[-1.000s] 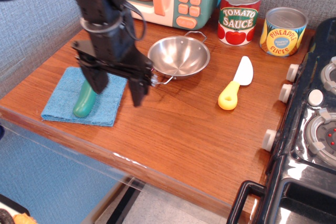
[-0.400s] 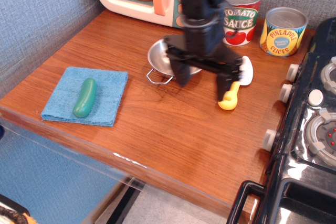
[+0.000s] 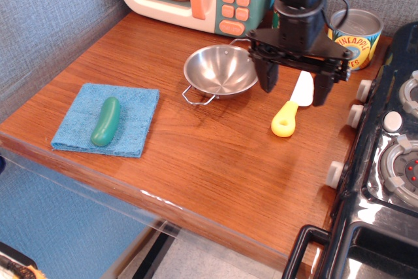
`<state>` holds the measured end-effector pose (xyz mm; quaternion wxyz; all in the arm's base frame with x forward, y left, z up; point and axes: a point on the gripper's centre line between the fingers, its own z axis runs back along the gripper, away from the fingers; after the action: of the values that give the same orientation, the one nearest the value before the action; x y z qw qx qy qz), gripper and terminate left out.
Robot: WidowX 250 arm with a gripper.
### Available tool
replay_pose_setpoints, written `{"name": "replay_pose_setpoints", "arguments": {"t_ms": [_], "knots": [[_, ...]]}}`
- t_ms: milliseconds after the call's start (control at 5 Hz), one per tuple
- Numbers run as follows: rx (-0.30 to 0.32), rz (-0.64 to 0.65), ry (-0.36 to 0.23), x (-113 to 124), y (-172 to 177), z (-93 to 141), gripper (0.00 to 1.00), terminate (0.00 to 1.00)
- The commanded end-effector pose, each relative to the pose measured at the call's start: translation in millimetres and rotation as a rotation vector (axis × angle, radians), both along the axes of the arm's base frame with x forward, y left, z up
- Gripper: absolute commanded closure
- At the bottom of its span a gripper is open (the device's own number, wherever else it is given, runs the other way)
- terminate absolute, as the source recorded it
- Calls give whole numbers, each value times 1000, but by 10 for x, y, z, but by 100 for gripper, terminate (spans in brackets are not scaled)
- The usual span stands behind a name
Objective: Put the knife to the left of the bowl.
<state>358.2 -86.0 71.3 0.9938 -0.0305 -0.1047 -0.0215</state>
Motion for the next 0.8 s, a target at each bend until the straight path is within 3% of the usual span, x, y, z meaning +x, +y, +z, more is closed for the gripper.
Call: {"name": "replay_pose_setpoints", "arguments": {"t_ms": [0, 400, 600], "knots": [[83, 61, -5, 261, 107, -174, 0, 0], [106, 96, 103, 160, 224, -559, 0, 0], [63, 135, 131, 19, 208, -675, 100, 0]]}}
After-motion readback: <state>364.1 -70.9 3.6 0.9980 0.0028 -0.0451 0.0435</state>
